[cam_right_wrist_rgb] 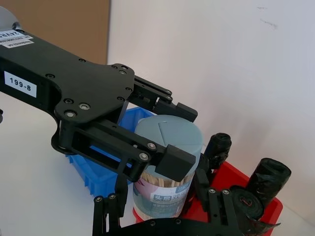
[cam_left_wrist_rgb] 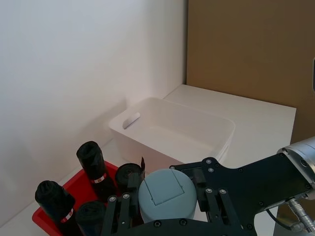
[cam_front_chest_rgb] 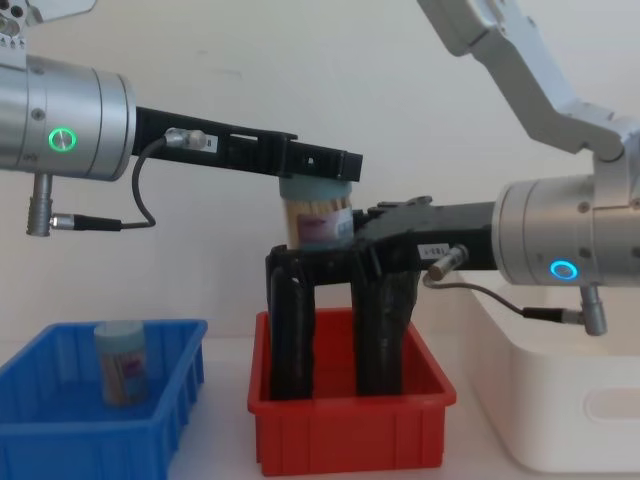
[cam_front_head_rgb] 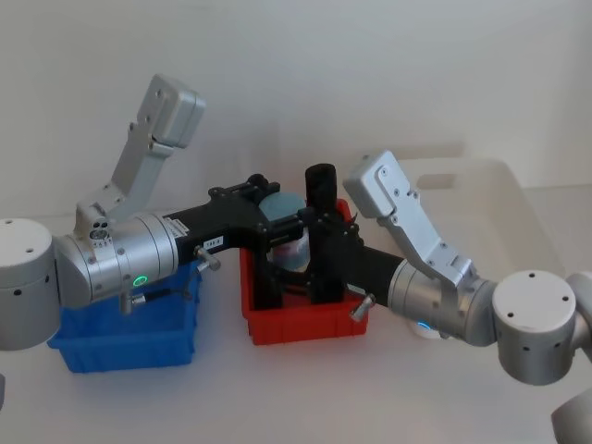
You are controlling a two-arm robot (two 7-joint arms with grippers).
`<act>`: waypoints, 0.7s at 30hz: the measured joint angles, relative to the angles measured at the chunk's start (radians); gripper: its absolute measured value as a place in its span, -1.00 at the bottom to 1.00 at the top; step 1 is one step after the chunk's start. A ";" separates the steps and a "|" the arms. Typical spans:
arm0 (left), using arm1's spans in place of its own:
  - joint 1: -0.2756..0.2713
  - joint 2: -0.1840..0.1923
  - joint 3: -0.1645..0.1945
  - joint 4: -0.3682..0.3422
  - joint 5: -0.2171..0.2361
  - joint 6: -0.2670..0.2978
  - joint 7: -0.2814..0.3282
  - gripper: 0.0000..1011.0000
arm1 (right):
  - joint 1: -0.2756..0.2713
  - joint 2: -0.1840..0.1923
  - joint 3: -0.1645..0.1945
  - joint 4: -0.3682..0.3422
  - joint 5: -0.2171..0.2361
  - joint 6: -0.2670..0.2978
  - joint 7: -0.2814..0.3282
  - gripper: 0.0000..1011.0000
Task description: Pick the cotton swabs from the blue box and place them into the white box.
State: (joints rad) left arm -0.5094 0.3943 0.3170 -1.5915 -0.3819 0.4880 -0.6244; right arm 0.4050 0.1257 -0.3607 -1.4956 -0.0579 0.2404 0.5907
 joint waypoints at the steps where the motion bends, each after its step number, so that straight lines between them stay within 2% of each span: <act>1: 0.000 0.000 0.000 0.000 0.000 0.000 0.000 0.31 | 0.003 -0.002 -0.001 0.004 0.000 -0.003 0.001 0.71; 6: 0.000 0.000 0.000 0.000 0.000 0.000 0.000 0.31 | 0.018 -0.010 -0.005 0.030 0.002 -0.019 0.014 0.47; 7: 0.000 0.000 0.000 0.000 0.000 0.000 0.000 0.31 | 0.022 -0.012 -0.005 0.038 0.002 -0.024 0.016 0.36; 10: 0.000 0.000 -0.001 0.000 0.000 0.000 0.001 0.31 | 0.028 -0.015 -0.007 0.049 0.003 -0.034 0.020 0.32; 20: 0.000 0.000 0.000 0.000 0.000 0.000 0.000 0.89 | 0.038 -0.019 -0.015 0.066 0.009 -0.054 0.027 0.32; 21: 0.000 0.000 0.000 0.000 0.000 0.000 0.000 0.89 | 0.038 -0.019 -0.016 0.067 0.009 -0.055 0.027 0.32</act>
State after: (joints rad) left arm -0.5093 0.3943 0.3170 -1.5914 -0.3821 0.4878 -0.6243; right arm 0.4429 0.1071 -0.3762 -1.4288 -0.0486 0.1856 0.6173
